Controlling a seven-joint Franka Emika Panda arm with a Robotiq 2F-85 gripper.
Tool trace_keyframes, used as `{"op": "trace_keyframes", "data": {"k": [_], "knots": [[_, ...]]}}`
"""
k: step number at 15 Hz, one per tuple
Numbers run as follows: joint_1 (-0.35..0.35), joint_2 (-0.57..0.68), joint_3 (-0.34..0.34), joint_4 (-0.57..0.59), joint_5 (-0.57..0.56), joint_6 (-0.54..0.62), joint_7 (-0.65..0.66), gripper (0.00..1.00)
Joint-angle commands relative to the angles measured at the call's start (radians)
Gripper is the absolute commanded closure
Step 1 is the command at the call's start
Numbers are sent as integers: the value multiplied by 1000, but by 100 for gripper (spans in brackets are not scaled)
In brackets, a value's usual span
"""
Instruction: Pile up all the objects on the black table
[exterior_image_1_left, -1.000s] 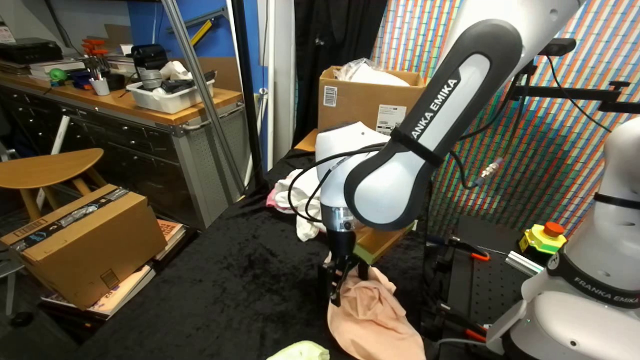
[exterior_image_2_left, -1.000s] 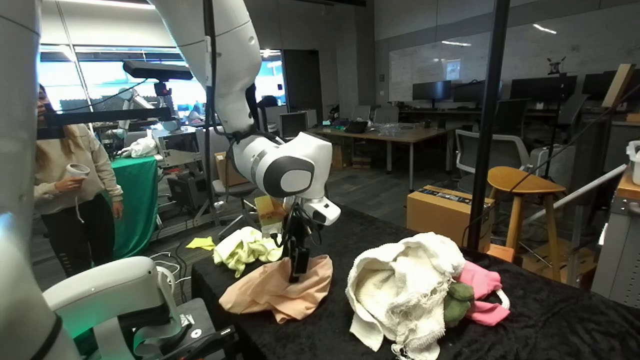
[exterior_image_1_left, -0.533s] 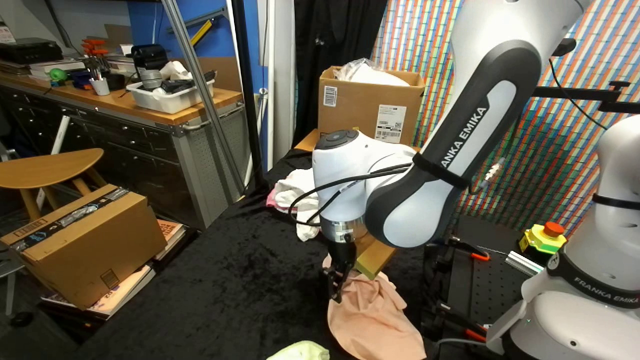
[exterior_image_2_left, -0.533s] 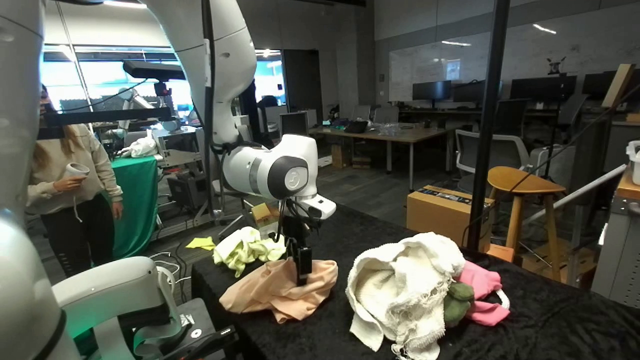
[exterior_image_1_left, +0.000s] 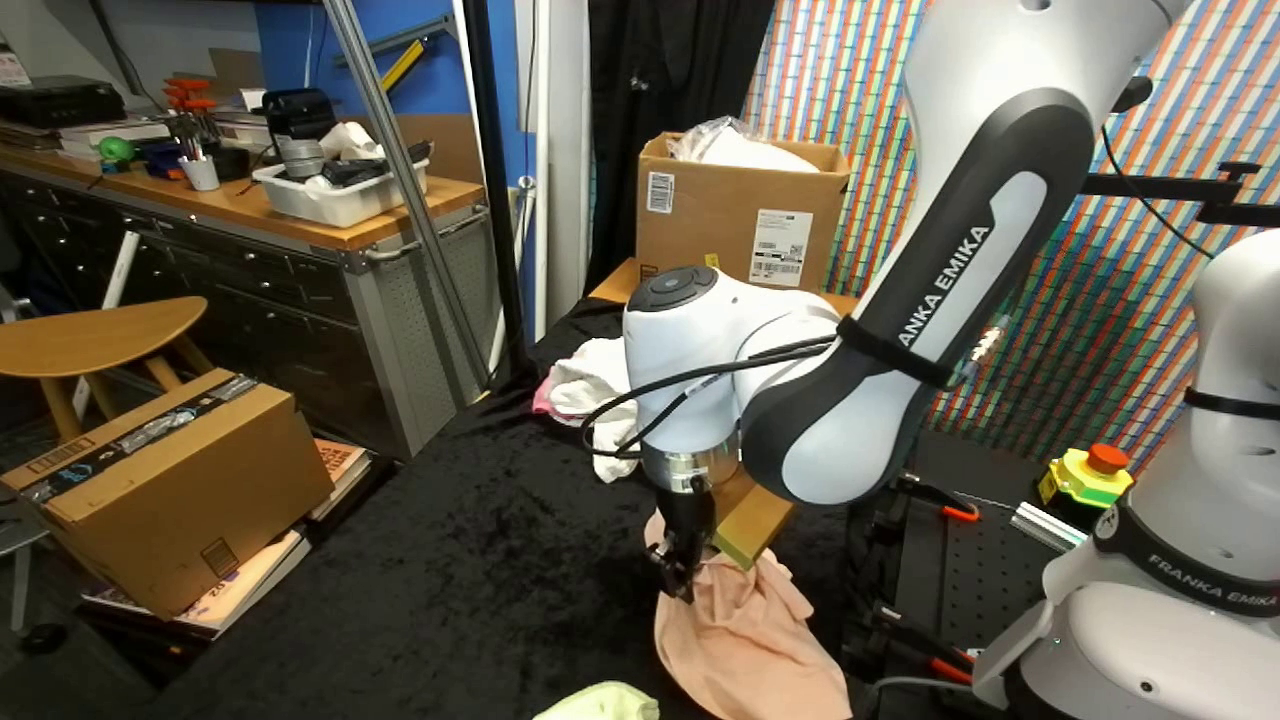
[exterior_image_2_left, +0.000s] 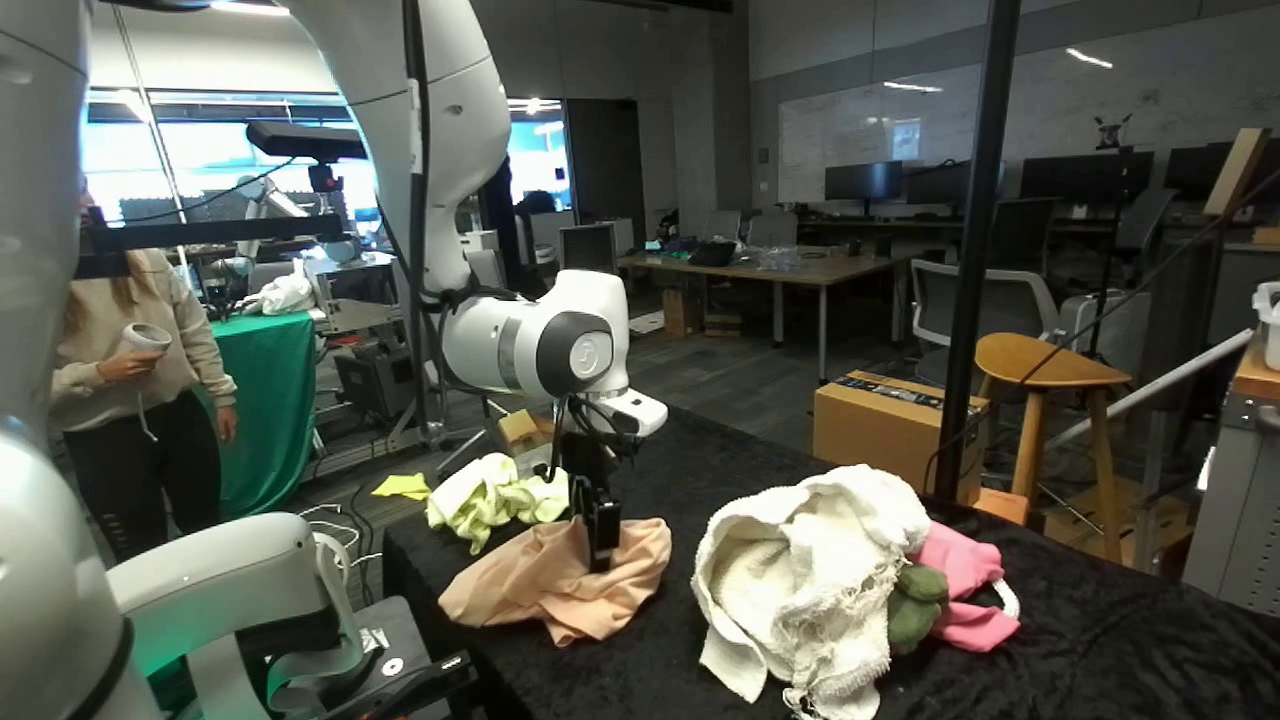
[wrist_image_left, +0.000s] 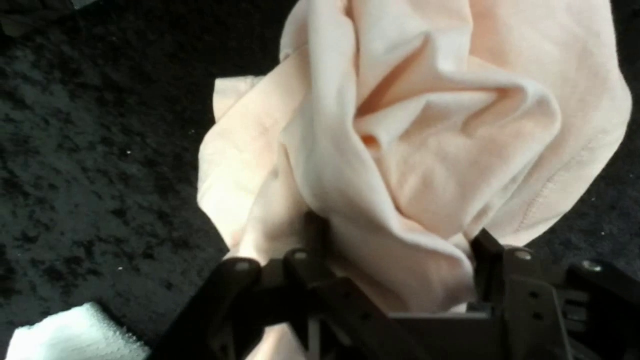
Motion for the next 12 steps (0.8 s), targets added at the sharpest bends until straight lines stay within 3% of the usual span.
{"op": "trace_keyframes", "data": {"k": [1, 5, 7, 12], "knots": [[-18, -21, 3, -7, -5, -21, -34, 62], [-52, -42, 8, -14, 9, -46, -119, 90], [-73, -66, 10, -20, 15, -57, -181, 94], [-106, -181, -18, -37, -40, -59, -242, 90]]}}
